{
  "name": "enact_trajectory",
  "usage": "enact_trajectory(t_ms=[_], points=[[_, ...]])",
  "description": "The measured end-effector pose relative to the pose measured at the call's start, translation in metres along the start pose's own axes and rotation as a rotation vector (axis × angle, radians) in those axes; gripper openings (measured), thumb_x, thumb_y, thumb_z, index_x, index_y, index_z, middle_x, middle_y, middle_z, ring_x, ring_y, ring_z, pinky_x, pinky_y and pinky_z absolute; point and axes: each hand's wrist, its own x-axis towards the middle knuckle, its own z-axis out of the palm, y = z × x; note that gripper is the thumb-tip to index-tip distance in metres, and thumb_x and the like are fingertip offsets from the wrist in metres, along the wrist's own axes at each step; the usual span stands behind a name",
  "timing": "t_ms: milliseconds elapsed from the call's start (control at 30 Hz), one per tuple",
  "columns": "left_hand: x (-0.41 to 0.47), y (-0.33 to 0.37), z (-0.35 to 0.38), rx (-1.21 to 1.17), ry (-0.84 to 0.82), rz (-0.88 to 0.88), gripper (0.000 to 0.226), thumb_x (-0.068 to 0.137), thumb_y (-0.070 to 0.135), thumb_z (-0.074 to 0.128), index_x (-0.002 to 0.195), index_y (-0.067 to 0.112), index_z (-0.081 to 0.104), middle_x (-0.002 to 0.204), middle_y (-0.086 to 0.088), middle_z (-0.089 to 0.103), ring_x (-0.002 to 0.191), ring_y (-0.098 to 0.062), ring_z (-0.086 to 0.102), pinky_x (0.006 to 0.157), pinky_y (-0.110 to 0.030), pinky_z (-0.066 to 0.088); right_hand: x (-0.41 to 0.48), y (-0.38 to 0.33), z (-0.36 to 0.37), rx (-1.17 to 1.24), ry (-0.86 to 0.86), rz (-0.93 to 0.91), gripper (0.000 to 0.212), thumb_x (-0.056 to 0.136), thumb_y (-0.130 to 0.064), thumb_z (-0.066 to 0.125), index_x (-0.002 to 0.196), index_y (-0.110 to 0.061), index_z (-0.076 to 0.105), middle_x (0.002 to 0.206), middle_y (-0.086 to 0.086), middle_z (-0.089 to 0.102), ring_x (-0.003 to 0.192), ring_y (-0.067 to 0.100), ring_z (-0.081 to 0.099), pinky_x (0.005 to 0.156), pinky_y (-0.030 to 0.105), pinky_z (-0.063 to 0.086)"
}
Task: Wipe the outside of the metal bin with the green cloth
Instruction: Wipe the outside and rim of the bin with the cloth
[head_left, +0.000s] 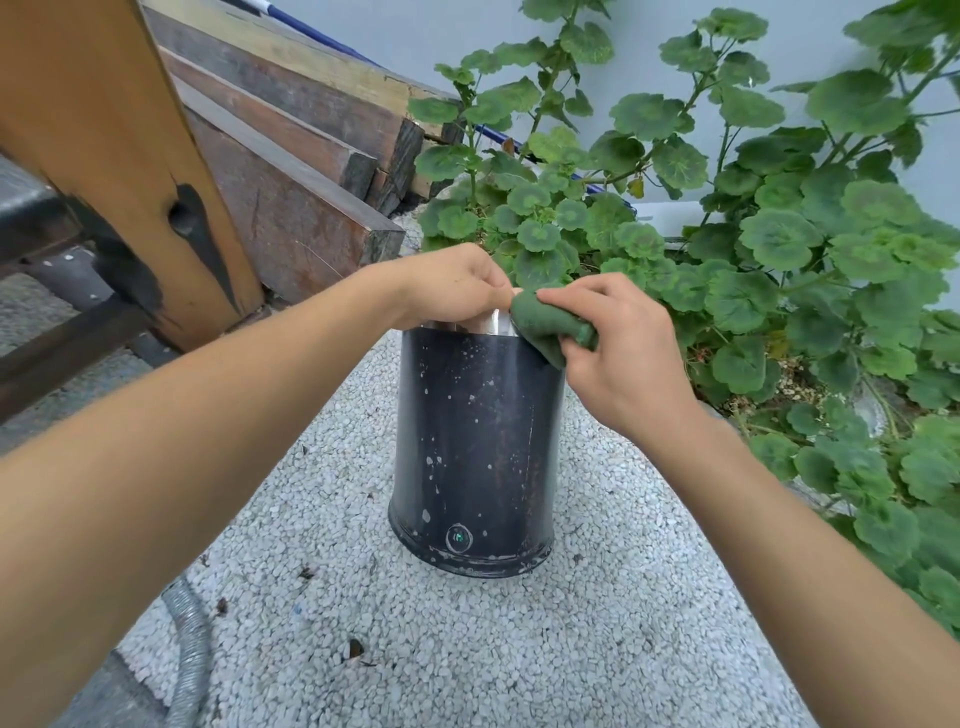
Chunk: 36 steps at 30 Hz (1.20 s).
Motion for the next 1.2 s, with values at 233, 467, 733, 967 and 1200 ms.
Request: enact_trajectory(t_ms=[233,467,733,967,1200], points=[[-0.009,-0.003,-0.001,-0.020,-0.059,0.053,0.037,0.107,0.018,0.051,0.071,0.012,0.056,0.073,-0.009,0.041,0.070,-0.021,0.034,0.072,-0.029,0.035,-0.017,0.000,0.009,-0.047,-0.026,0.002,0.047,0.074,0.005,0.070,0.116,-0.017,0.075,0.113,0.005,0.065,0.102,0.028,0.063,0.088,0.041,0.052],[-0.002,-0.006,-0.004,0.100,0.043,0.064,0.040,0.107,0.030,0.050,0.070,0.017,0.044,0.067,0.002,0.041,0.068,-0.017,0.036,0.071,-0.031,0.030,-0.087,0.003,0.029,-0.027,-0.204,0.023,0.049,0.071,0.007,0.074,0.116,-0.014,0.074,0.115,0.006,0.063,0.102,0.026,0.062,0.083,0.044,0.056],[-0.002,-0.008,-0.011,0.222,0.087,0.028,0.052,0.101,0.054,0.054,0.069,0.013,0.047,0.068,-0.006,0.039,0.053,-0.015,0.033,0.062,-0.030,0.030,-0.154,-0.012,0.032,-0.107,-0.436,0.025,0.061,0.065,0.001,0.082,0.122,-0.021,0.071,0.118,-0.003,0.062,0.106,0.016,0.060,0.085,0.029,0.058],[0.003,-0.010,-0.009,0.208,0.105,-0.020,0.055,0.094,0.062,0.059,0.065,0.016,0.053,0.064,-0.002,0.046,0.053,-0.014,0.041,0.064,-0.030,0.036,-0.178,-0.005,0.032,-0.093,-0.495,0.018,0.061,0.061,0.003,0.080,0.117,-0.020,0.074,0.112,-0.001,0.064,0.099,0.018,0.064,0.070,0.027,0.059],[0.007,0.004,-0.001,0.198,0.032,-0.082,0.057,0.090,0.064,0.065,0.056,0.019,0.058,0.069,-0.003,0.051,0.065,-0.020,0.048,0.074,-0.033,0.046,-0.158,0.010,0.012,0.043,-0.328,0.133,0.051,0.077,0.003,0.075,0.121,-0.021,0.071,0.118,-0.009,0.063,0.100,0.008,0.060,0.091,0.021,0.052]])
